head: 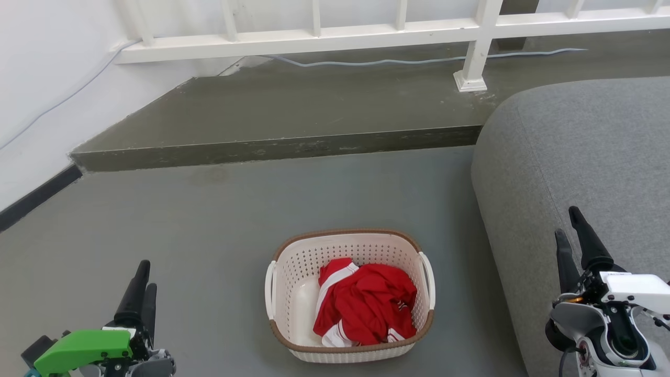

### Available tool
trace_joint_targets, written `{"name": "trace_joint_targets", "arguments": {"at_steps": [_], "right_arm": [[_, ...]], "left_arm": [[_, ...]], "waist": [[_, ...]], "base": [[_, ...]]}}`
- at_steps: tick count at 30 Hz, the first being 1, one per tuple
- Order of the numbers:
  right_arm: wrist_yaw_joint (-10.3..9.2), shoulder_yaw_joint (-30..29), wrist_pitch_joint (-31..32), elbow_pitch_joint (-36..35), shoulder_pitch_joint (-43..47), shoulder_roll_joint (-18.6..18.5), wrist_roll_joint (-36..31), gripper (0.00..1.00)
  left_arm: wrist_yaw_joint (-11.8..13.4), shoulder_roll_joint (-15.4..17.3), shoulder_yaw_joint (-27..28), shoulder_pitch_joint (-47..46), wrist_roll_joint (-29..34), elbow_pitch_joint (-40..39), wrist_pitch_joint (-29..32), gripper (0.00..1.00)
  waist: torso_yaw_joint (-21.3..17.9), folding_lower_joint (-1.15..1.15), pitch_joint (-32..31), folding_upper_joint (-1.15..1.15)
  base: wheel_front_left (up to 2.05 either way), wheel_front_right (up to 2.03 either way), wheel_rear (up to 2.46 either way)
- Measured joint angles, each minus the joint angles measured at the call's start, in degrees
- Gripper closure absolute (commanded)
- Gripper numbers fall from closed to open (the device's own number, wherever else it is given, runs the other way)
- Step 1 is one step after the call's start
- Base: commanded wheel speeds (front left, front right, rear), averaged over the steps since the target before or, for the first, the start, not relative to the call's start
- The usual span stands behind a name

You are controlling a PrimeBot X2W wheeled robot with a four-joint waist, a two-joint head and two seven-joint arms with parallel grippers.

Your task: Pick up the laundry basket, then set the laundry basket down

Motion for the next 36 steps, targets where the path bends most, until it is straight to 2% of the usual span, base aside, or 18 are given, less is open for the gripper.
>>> {"name": "trace_joint_targets", "arguments": {"at_steps": [13, 25, 36], "right_arm": [[0.01, 3.1, -2.1, -2.7, 0.0, -1.1, -4.4, 0.00], [0.01, 8.9, -6.1, -4.6, -0.1, -4.8, -14.1, 0.00], [0.05, 13.1, -8.7, -4.1, -0.7, -7.1, -24.9, 0.00]], "left_arm": [[0.0, 0.6, -2.6, -0.2, 5.5, -1.5, -3.1, 0.00], [0.0, 2.9, -6.0, -1.0, 18.1, -1.9, -5.9, 0.00], [2.3, 3.4, -7.0, -2.3, 30.4, -3.3, -8.1, 0.00]], "waist": [[0.0, 0.01, 0.2, 0.00], [-0.1, 0.00, 0.4, 0.00], [-0.2, 0.00, 0.8, 0.00]], "base": [[0.00, 0.00, 0.00], [0.00, 0.00, 0.00], [0.00, 0.00, 0.00]]}}
